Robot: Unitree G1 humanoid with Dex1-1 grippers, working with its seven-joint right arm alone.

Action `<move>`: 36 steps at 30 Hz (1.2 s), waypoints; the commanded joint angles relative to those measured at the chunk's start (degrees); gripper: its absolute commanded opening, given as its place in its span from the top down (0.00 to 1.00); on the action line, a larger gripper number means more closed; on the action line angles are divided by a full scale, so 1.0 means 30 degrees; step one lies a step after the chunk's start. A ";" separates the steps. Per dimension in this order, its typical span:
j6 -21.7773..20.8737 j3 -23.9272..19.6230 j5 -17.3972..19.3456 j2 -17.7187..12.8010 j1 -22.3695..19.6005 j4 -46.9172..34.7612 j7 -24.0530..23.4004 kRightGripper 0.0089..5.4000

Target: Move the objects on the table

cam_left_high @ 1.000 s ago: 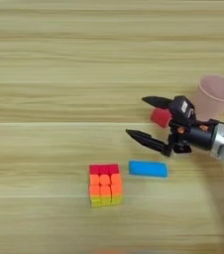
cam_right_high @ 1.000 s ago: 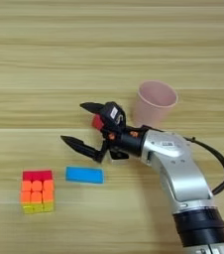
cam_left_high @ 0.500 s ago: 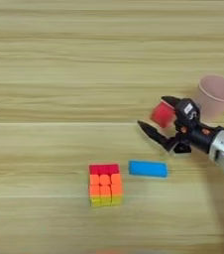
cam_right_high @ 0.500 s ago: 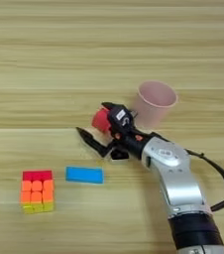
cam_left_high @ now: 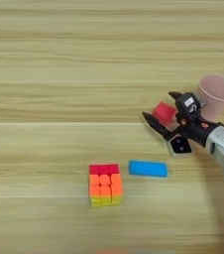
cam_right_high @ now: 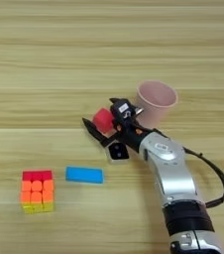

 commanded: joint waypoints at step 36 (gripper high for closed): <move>0.0579 -0.0656 0.0065 -0.0230 -0.2225 0.0985 -0.0819 0.52</move>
